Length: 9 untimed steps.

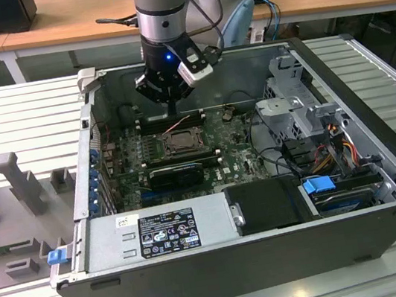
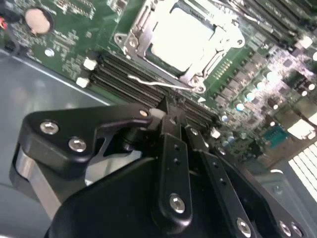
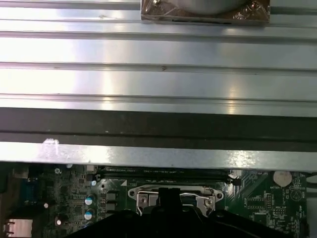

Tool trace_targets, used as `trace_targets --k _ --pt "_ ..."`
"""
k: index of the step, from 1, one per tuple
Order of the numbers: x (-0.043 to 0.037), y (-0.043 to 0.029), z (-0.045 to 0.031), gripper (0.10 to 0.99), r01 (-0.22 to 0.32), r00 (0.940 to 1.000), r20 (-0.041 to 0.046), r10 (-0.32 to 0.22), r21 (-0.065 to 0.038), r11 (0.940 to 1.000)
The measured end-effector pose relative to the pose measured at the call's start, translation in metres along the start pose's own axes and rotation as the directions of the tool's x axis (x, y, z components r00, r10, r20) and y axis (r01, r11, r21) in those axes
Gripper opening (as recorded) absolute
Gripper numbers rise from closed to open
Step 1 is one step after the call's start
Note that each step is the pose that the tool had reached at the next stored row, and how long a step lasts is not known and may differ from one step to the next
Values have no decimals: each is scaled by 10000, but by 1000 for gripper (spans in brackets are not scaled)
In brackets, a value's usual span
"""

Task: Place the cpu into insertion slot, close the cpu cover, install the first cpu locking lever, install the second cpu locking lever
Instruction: 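Install the first cpu locking lever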

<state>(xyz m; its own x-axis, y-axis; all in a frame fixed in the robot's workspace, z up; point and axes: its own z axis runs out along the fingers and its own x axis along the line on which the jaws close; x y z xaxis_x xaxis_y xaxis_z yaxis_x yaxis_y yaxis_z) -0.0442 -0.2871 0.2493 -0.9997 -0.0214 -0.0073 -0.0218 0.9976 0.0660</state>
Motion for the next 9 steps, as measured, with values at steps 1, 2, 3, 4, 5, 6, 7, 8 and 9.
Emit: trace_targets --k 1,2,3,4,5,6,7,8,9 --pt "0 -1 10 106 2 10000 24 -2 0 10000" --pt "0 -2 25 106 4 10000 27 -4 2 10000" --pt "0 -3 43 106 5 10000 27 -5 2 10000" --pt "-5 -4 71 106 4 10000 27 -4 2 10000" --pt "-11 -4 91 106 3 10000 27 -3 2 10000" --pt "-17 -5 111 106 3 10000 27 -3 2 10000" --pt "-23 -5 128 106 3 10000 28 -3 1 10000" --pt "-33 -5 149 106 2 10000 27 -2 2 10000" --pt "-47 -4 167 106 2 10000 28 -2 3 10000"
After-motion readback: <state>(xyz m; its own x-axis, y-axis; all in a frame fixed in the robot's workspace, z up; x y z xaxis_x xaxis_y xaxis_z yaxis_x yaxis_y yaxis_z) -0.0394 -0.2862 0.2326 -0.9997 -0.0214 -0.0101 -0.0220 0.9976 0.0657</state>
